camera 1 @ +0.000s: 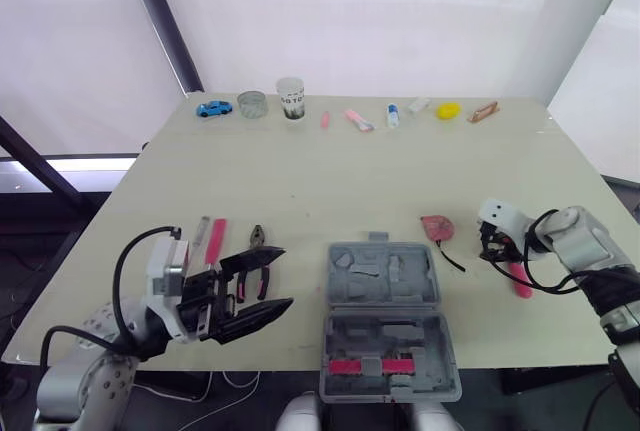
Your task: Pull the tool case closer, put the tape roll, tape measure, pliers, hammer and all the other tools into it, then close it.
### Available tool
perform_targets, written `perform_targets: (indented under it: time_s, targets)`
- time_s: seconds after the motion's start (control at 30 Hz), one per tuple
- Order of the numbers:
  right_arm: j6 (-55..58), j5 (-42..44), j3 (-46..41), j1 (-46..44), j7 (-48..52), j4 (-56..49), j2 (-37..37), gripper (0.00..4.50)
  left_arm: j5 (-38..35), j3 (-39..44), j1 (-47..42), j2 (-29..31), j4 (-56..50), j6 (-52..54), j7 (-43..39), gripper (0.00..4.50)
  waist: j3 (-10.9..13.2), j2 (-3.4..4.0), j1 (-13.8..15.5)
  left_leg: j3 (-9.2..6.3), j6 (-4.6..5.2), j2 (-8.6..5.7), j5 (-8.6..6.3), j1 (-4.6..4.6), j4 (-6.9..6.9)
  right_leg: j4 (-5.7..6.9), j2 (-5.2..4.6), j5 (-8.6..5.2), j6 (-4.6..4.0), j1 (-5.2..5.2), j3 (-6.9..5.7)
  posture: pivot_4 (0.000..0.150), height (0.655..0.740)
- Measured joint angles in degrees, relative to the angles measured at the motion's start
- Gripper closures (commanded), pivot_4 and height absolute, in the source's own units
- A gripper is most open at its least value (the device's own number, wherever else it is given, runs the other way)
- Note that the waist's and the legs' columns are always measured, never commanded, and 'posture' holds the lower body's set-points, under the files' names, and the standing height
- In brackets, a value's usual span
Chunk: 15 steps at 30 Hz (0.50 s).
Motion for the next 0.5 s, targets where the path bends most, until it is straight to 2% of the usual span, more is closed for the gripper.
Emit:
perform_targets:
  time_s: [0.27, 0.5]
  targets:
    - [4.2, 1.77, -2.15, 2.7, -0.25, -6.38, -1.24, 2.31, -0.01, -0.74, -0.02, -0.44, -0.81, -0.03, 0.78, 0.0, 0.0, 0.0, -0.07, 0.01, 0.0, 0.01, 0.0, 0.01, -0.01, 0.0, 0.01, 0.0, 0.0, 0.0, 0.0, 0.15, 0.74]
    - [4.46, 1.86, -2.17, 3.73, -1.42, -4.91, -1.47, 2.31, 0.1, -1.13, -0.23, -0.44, -0.35, -0.77, 0.07, 0.0, 0.0, 0.0, -0.06, 0.03, 0.0, 0.0, 0.0, 0.02, -0.01, 0.0, 0.01, 0.0, 0.0, 0.0, 0.01, 0.15, 0.74]
